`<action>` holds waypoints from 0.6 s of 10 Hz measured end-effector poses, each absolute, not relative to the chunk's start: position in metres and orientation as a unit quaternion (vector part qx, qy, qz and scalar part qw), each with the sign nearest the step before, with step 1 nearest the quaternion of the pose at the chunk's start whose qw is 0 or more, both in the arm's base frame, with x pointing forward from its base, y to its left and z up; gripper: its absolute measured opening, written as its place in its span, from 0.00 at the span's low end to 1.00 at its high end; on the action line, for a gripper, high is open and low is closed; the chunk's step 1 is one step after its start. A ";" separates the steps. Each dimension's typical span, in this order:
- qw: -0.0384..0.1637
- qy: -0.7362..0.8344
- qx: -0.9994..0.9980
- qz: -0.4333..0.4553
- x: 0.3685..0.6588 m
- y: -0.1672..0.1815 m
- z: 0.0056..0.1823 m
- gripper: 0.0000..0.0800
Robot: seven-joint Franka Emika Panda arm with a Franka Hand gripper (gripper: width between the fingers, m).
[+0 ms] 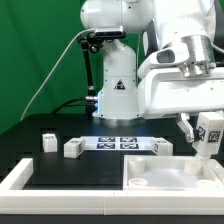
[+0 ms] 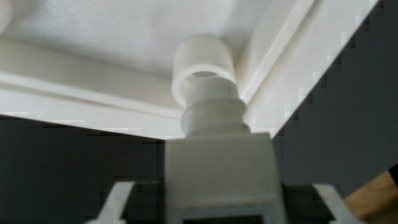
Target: Assemble one leg
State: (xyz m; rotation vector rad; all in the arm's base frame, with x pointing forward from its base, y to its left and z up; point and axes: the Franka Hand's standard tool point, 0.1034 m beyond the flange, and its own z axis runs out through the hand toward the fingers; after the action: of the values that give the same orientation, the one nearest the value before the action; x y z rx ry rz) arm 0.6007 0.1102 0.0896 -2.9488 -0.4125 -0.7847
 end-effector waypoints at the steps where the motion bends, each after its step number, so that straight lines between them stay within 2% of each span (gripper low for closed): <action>1: 0.032 -0.133 -0.958 -0.250 0.601 0.110 0.086 0.36; 6: 0.033 -0.133 -0.960 -0.245 0.601 0.112 0.077 0.36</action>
Offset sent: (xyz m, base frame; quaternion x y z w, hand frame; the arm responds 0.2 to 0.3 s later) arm 0.0081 0.0017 -0.0062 -0.0035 0.0064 0.0088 0.9999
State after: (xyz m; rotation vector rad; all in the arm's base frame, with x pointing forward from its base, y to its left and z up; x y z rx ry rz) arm 0.6012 0.1119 0.0774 -2.9523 -0.4095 -0.7551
